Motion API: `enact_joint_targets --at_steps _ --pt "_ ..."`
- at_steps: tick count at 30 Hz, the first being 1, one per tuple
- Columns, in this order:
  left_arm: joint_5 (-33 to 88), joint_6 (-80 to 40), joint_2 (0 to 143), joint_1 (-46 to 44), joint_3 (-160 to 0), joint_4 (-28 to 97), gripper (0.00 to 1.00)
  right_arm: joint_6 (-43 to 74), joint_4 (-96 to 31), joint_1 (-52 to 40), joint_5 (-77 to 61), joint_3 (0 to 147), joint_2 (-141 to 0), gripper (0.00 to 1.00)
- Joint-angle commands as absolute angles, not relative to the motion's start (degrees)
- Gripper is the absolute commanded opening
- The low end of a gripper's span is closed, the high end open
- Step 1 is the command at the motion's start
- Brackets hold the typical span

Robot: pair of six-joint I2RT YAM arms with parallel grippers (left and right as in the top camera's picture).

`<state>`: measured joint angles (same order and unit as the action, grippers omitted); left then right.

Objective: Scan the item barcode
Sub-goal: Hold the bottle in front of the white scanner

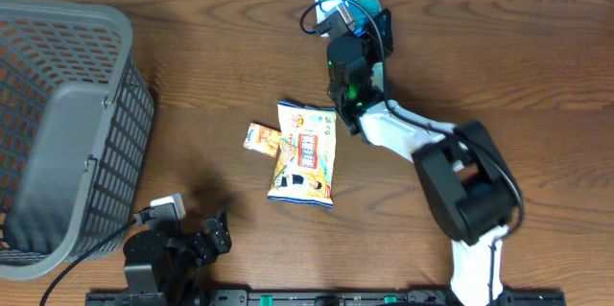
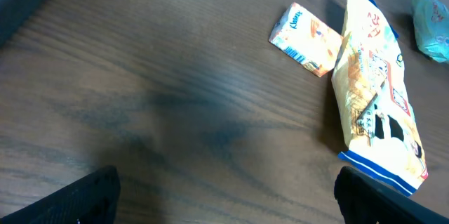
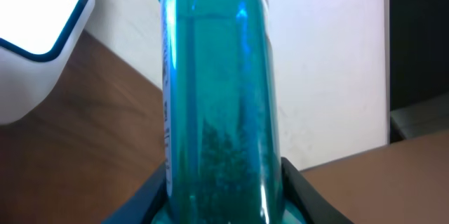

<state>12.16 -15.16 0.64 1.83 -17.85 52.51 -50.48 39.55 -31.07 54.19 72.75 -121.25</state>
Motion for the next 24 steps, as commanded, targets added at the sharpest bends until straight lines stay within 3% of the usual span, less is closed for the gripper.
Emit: enact_joint_targets --at_steps 1,11,24 --pt "12.86 -14.63 0.60 2.02 -17.56 52.71 0.98 -56.27 43.92 -30.63 56.01 78.08 -125.16 0.01" --pt "12.84 -14.63 0.60 2.02 -17.56 52.71 0.98 -56.47 44.36 -29.45 55.00 90.41 -137.97 0.01" --pt "12.86 -14.63 0.60 2.02 -17.56 52.71 0.98 -64.49 46.04 -29.19 57.17 92.27 -139.17 0.01"
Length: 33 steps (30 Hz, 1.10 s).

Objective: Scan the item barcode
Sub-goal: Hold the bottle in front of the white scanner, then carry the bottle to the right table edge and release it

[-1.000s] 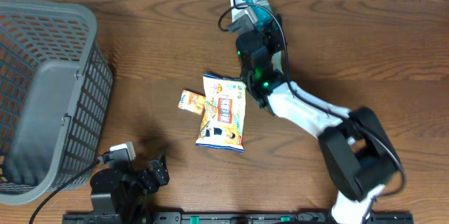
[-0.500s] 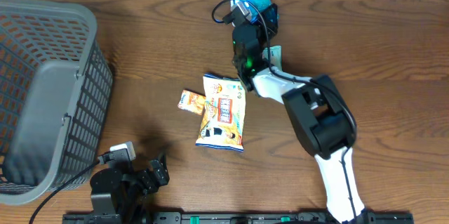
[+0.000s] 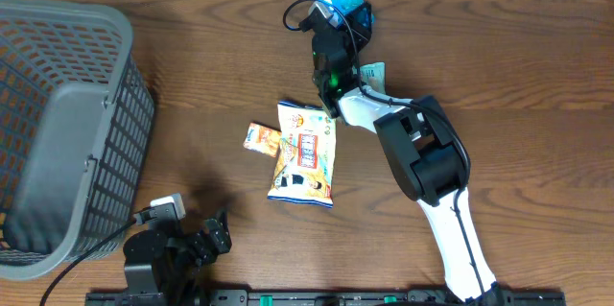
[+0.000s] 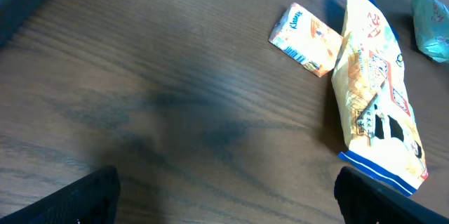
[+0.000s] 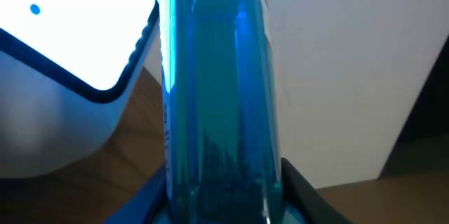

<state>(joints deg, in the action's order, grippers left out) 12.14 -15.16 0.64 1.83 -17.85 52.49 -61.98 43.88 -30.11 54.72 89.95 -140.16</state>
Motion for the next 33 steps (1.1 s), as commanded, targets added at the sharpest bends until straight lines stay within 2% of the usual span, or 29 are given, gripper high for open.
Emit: enact_joint_targets --at_steps 1,4,10,12,18,22,33 --pt "12.86 -14.63 0.60 2.02 -17.56 52.71 0.98 -65.01 46.54 -29.06 58.02 92.27 -139.17 0.01" --pt "12.86 -14.63 0.60 2.02 -17.56 52.71 0.98 -68.82 49.50 -28.88 60.99 92.27 -139.09 0.01" --pt "12.86 -14.63 0.60 2.02 -17.58 52.71 0.98 -84.99 62.37 -26.89 66.78 92.27 -139.09 0.01" --pt "12.84 -14.63 0.60 2.02 -17.58 52.71 0.98 -84.88 65.58 -24.95 69.01 92.27 -138.76 0.01" --pt "12.86 -14.63 0.60 2.02 -17.56 52.71 0.98 -83.02 62.43 -14.37 76.31 92.03 -138.76 0.01" --pt "12.86 -14.63 0.60 2.02 -17.56 52.71 0.98 -75.66 54.39 -5.80 79.81 92.01 -138.76 0.01" --pt "12.86 -14.63 0.60 2.02 -17.56 52.71 0.98 -39.77 10.33 13.45 74.11 92.01 -138.76 0.01"
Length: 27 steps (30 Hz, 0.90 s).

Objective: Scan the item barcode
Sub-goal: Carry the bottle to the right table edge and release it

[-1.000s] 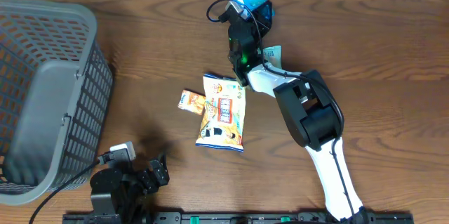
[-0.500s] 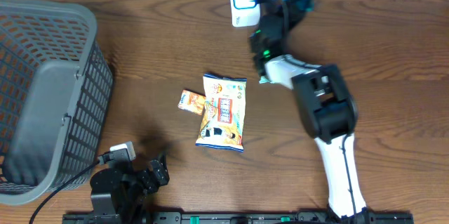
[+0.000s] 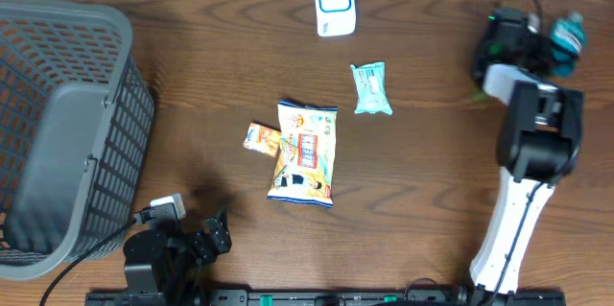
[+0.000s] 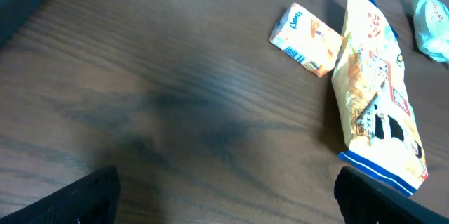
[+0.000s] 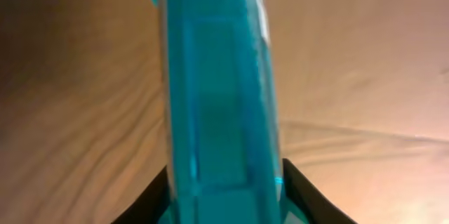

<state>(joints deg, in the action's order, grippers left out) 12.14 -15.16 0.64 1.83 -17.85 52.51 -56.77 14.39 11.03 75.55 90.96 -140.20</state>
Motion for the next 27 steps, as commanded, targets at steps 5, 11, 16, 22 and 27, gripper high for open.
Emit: enact_joint_targets --at_steps 5,11,16,22,27 --pt "12.86 -14.63 0.60 2.02 -17.58 52.71 0.98 -28.10 -2.63 19.53 65.93 92.01 -138.76 0.09" --pt "12.86 -14.63 0.60 2.02 -17.56 52.71 0.98 -17.50 -10.98 24.99 59.77 92.03 -138.54 0.29" --pt "12.84 -14.63 0.60 2.02 -17.56 52.71 0.98 -12.49 -18.55 26.72 50.87 92.05 -136.16 0.80" --pt "12.86 -14.63 0.60 2.02 -17.56 52.71 0.98 -4.29 -25.91 26.15 28.32 92.09 -125.27 0.99" --pt "12.86 -14.63 0.60 2.02 -17.56 52.71 0.98 2.48 -27.73 25.58 -4.95 92.09 -113.27 0.99"
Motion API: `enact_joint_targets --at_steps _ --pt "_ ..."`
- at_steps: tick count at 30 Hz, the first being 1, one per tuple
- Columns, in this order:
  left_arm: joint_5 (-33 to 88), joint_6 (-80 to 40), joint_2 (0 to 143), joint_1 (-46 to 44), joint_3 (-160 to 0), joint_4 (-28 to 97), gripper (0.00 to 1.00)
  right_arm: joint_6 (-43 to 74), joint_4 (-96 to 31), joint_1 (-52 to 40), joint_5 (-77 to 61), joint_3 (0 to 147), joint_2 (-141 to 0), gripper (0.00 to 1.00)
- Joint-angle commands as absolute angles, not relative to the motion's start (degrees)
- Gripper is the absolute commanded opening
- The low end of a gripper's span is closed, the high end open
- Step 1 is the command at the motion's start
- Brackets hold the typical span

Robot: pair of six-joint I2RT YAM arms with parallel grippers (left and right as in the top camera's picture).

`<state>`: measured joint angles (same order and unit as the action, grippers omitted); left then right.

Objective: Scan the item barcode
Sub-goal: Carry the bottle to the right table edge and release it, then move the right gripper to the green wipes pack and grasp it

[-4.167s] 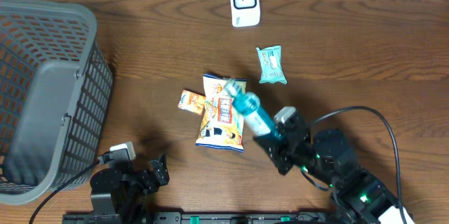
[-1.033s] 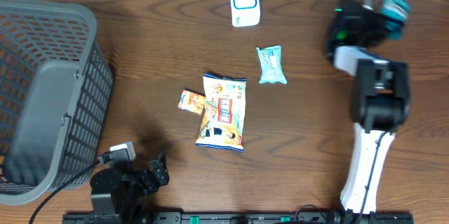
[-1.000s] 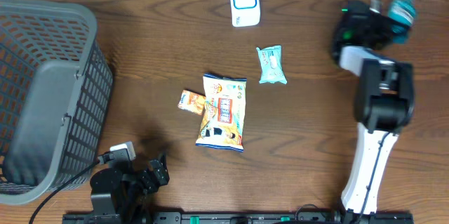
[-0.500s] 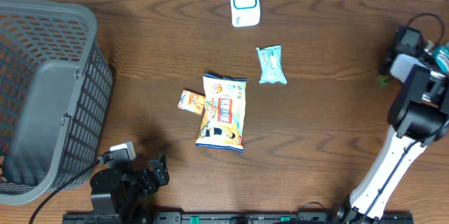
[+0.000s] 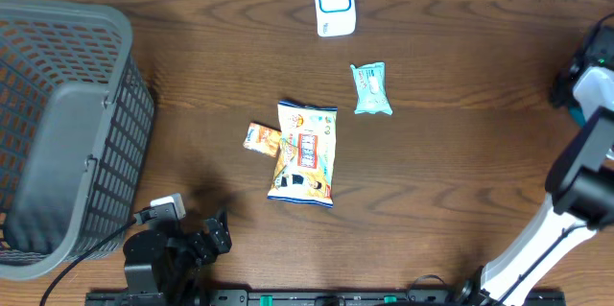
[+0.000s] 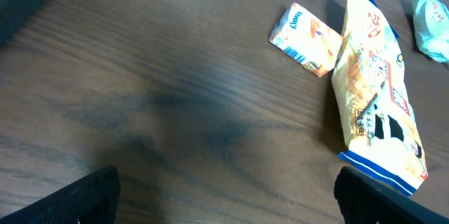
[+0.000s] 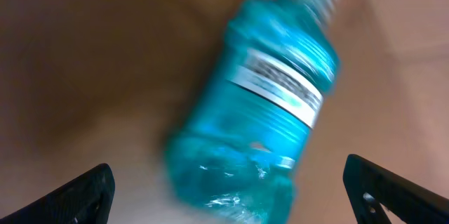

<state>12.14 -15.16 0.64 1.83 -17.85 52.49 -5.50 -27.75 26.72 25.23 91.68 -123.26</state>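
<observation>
A blue mouthwash bottle (image 7: 259,112) with a white label lies blurred on the brown table in the right wrist view. My right gripper (image 7: 242,190) hangs over it, open, with both fingers spread wide and clear of the bottle. The white scanner (image 5: 334,2) stands at the far middle of the table. At the near left my left gripper (image 6: 228,197) rests open and holds nothing. In the overhead view the right arm (image 5: 583,90) reaches the table's right edge, and the bottle is almost hidden there.
A yellow snack bag (image 5: 305,153) and a small orange packet (image 5: 261,138) lie mid-table, with a teal wipes packet (image 5: 369,88) beyond them. A grey mesh basket (image 5: 58,133) fills the left side.
My right gripper was shut on the bottle at the far right of the table. Now it is open, farther right, and the bottle lies loose beneath it. The left arm is unchanged.
My right gripper held the bottle upright beside the scanner, then right at the scanner's face. Afterwards it held the bottle at the far right of the table. Now the bottle lies there released, and the other items have not moved.
</observation>
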Motion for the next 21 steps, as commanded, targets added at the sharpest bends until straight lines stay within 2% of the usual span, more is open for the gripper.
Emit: enact_joint_targets --at_steps 1,5,7,10,12,15,21 --pt "12.86 -14.63 0.60 2.02 -17.56 52.71 0.98 3.64 -27.73 25.47 -11.84 92.09 -111.39 0.99" --pt "12.86 -14.63 0.60 2.02 -17.56 52.71 0.98 7.07 -28.14 24.10 -36.03 92.09 -105.75 0.99" --pt "12.84 -14.63 0.60 2.02 -17.56 52.71 0.98 8.36 -30.83 21.89 -41.82 92.09 -104.60 0.99" --pt "12.84 -14.63 0.60 2.02 -17.58 52.71 0.98 7.16 -37.15 16.27 -43.57 92.01 -104.73 0.99" --pt "12.86 -14.63 0.60 2.02 -17.56 52.71 0.98 3.40 -42.06 10.76 -38.72 91.98 -105.21 0.99" --pt "12.86 -14.63 0.60 2.02 -17.56 52.71 0.98 2.94 -46.00 0.62 -24.49 91.96 -105.84 0.99" --pt "12.86 -14.63 0.60 2.02 -17.56 52.71 0.98 4.89 -46.04 -19.97 5.13 91.96 -107.37 0.99"
